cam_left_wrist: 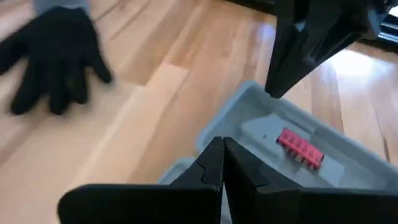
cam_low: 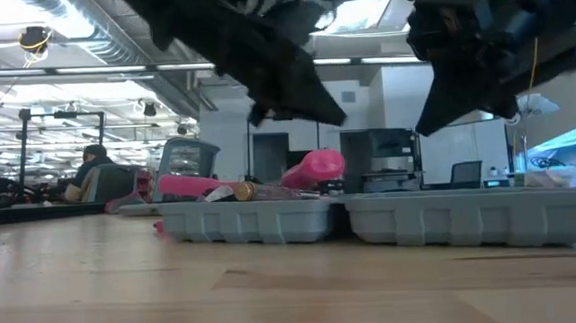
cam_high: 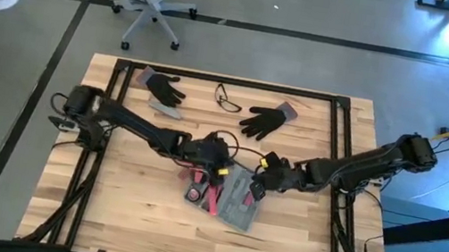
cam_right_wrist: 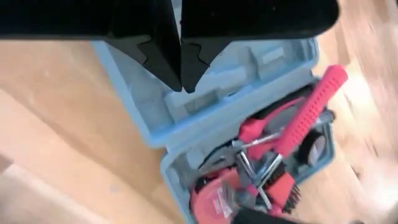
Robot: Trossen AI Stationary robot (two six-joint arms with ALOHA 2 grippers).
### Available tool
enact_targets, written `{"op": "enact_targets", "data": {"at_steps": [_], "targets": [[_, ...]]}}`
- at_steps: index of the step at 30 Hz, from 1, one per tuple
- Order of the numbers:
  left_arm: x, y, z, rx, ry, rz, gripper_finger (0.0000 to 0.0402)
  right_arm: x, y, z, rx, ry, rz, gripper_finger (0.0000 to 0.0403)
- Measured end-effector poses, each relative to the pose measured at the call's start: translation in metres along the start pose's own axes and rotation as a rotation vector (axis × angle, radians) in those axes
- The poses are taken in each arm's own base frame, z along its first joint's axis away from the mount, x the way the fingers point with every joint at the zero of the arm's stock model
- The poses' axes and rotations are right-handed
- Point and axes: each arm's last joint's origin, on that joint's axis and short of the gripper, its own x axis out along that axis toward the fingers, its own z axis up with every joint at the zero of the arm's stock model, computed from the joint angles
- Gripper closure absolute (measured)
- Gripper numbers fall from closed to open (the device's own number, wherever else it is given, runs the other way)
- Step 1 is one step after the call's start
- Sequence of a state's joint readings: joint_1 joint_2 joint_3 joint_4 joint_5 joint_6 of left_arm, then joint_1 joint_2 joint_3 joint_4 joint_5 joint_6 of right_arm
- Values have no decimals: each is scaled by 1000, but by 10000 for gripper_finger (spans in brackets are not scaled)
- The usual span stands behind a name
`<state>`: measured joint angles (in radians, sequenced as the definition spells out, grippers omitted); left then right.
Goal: Prefit tool cases
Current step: Remove the orange socket wrench from the gray prefit tool case
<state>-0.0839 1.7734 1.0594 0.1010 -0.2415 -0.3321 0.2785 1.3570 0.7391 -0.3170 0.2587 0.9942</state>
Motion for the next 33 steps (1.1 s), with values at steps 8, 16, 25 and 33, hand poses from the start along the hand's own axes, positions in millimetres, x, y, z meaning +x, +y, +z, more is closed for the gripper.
{"op": "enact_targets", "data": {"at_steps": [8,16,25,33], "targets": [[-47,35,-2,52,385,-71,368,2,0,8,-22,14,55,402],[-54,66,-9,71,575,-106,256,1,4,7,-24,63,129,402],[-57,56,-14,356,641,-216,202,3,3,8,-49,30,101,402],[-47,53,-24,410,690,-201,202,3,2,9,-44,-22,67,402]]}}
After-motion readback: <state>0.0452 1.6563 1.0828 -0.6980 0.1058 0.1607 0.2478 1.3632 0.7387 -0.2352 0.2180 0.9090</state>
